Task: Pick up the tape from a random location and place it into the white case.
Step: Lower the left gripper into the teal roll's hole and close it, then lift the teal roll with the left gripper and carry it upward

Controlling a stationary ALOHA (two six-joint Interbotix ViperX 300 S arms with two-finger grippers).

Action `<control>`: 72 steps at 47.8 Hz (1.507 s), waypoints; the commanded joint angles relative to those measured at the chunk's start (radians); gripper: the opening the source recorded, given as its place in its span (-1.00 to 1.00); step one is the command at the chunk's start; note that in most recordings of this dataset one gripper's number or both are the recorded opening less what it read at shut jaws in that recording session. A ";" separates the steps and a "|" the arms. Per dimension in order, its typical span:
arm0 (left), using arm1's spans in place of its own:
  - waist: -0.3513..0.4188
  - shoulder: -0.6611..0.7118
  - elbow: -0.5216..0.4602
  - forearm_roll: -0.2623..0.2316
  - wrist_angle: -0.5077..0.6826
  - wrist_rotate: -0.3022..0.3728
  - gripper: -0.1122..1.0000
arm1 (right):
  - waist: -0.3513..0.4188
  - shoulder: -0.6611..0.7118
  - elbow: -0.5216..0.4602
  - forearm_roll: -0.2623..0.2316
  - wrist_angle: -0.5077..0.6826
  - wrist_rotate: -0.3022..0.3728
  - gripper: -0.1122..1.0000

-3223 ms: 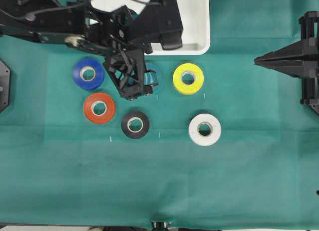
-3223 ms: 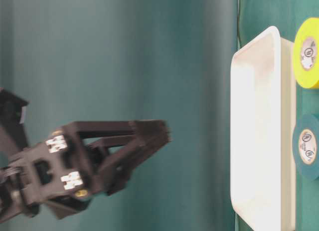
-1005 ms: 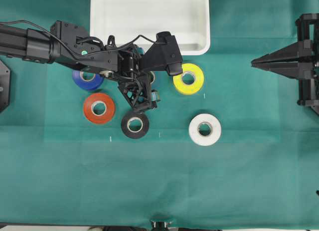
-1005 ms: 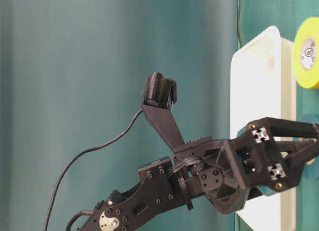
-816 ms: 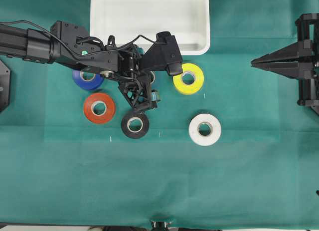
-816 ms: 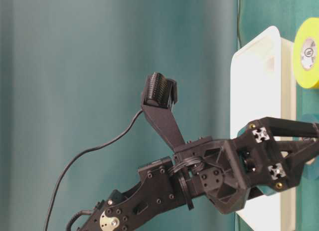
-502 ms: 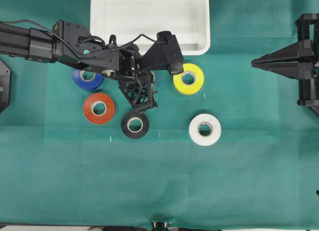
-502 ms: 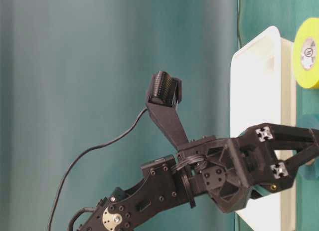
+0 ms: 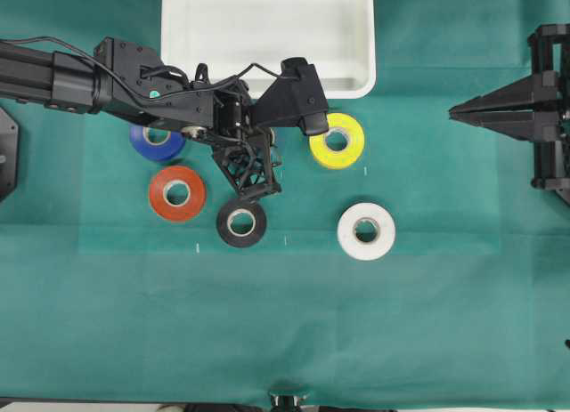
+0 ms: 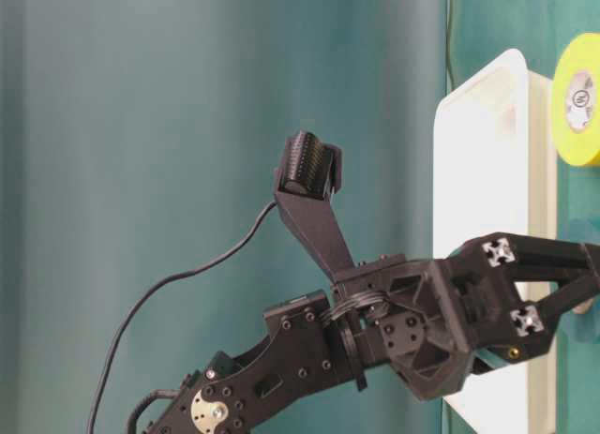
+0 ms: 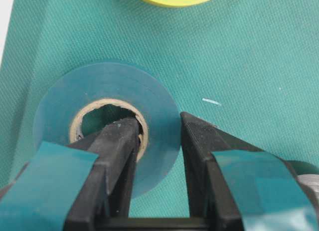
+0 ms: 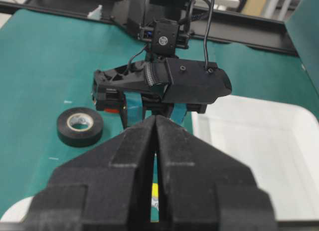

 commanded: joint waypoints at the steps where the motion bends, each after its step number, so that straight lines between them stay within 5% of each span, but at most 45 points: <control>1: -0.003 -0.018 -0.021 0.002 -0.002 -0.002 -0.42 | -0.002 0.005 -0.020 -0.002 -0.003 -0.002 -0.80; 72: -0.029 -0.242 -0.189 0.011 0.368 0.009 -0.42 | -0.002 0.003 -0.021 -0.003 0.006 -0.002 -0.80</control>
